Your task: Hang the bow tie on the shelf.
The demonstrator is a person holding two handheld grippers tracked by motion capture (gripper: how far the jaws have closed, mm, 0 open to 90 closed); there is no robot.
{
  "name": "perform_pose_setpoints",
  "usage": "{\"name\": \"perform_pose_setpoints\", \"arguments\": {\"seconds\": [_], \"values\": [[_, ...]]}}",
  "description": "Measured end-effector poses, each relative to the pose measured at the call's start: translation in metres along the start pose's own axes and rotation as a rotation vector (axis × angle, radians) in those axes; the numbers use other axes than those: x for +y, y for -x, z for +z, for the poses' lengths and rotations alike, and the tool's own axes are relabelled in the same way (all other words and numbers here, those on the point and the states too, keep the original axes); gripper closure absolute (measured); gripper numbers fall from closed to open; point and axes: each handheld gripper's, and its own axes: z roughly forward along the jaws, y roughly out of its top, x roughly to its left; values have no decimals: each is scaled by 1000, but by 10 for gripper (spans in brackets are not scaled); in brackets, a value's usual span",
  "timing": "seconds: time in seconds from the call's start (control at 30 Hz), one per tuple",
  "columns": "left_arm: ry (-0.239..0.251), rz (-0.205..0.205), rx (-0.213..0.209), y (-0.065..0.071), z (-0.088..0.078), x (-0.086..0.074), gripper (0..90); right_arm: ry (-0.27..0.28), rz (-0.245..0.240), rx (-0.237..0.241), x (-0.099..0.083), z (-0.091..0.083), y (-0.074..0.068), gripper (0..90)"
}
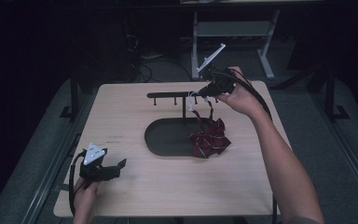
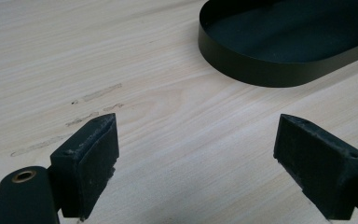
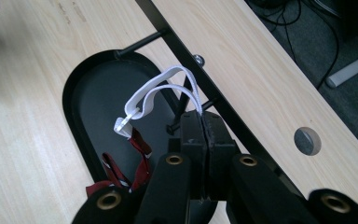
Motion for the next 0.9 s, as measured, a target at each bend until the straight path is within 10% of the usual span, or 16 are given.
{"name": "perform_pose_setpoints", "arguments": {"seconds": [0.9], "values": [[-4,2,-2,0,0,0,135,-35,50,-7,-6,18,13,871]]}}
